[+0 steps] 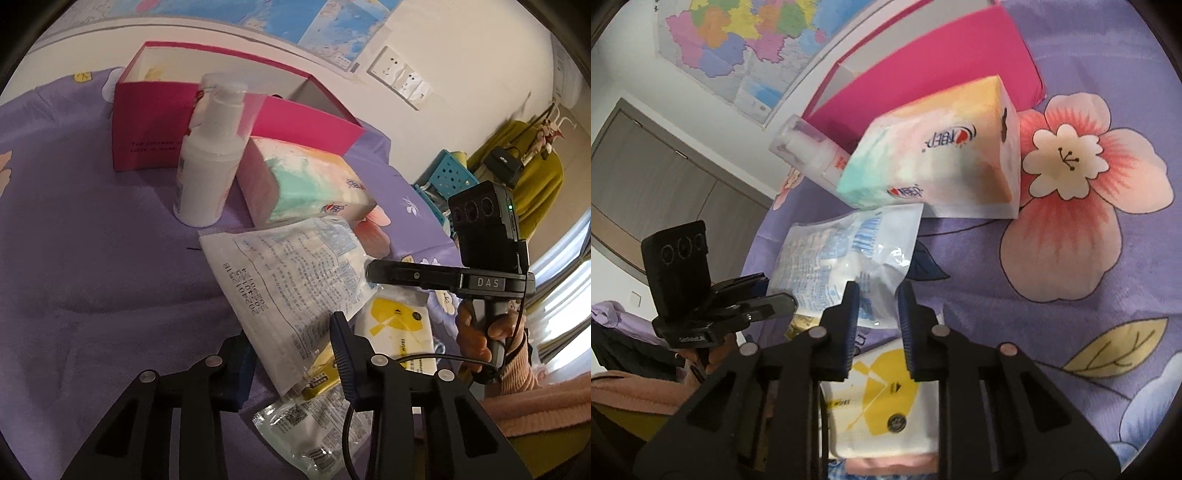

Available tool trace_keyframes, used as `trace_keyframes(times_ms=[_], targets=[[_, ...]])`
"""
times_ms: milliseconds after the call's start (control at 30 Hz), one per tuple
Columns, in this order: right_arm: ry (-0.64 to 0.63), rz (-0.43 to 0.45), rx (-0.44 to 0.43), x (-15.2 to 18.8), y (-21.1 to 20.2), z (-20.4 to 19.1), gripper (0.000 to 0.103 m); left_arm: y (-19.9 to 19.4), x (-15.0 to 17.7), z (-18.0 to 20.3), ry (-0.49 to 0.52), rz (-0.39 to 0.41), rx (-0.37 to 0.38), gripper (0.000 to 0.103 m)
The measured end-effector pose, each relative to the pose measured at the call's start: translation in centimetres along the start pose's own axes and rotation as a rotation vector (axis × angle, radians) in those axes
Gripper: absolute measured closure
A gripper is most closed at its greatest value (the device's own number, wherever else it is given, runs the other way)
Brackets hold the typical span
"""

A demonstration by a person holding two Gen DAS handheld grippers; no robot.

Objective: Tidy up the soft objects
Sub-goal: 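Grasp the clear printed plastic bag with the right gripper and lift, then carry the plastic bag into the pink box and open the right gripper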

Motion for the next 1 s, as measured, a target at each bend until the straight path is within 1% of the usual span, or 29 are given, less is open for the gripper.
trace_keyframes(times_ms=[300, 367, 500, 567, 767, 933, 1000], targets=[[-0.035, 0.074, 0.001, 1.0, -2.1, -0.9, 0.080, -1.7, -0.7, 2.2, 0.072, 0.047, 0.006, 0.065], [-0.044, 0.094, 0.004, 1.0, -2.9, -1.5, 0.080, -2.3, -1.2, 2.7, 0.090, 0.063, 0.015, 0.065], [-0.071, 0.145, 0.013, 0.6, -5.0, -2.4, 0.080, -3.5, -2.6, 4.1, 0.140, 0.101, 0.009, 0.065], [-0.089, 0.175, 0.020, 0.0, -6.1, -3.0, 0.080, -4.1, -3.6, 4.5, 0.155, 0.116, 0.009, 0.065], [-0.117, 0.250, 0.040, -2.2, -8.6, -3.7, 0.080, -5.2, -7.3, 5.4, 0.199, 0.155, -0.029, 0.065], [-0.124, 0.295, 0.057, -5.7, -10.1, -3.8, 0.081, -5.3, -11.1, 5.8, 0.211, 0.167, -0.062, 0.065], [-0.120, 0.313, 0.057, -7.3, -10.5, -3.5, 0.081, -5.3, -12.8, 5.5, 0.198, 0.163, -0.071, 0.065]])
Point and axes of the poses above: each gripper's, at about its wrist camera, not at the fingertips, and y roughly the way its jaws point, z to its right, x to its underside, the point moved 1 cm from there along y, roughly the way its jaws point, and after that the axes turned 8 degrees about -z, right-handed, at the moved point
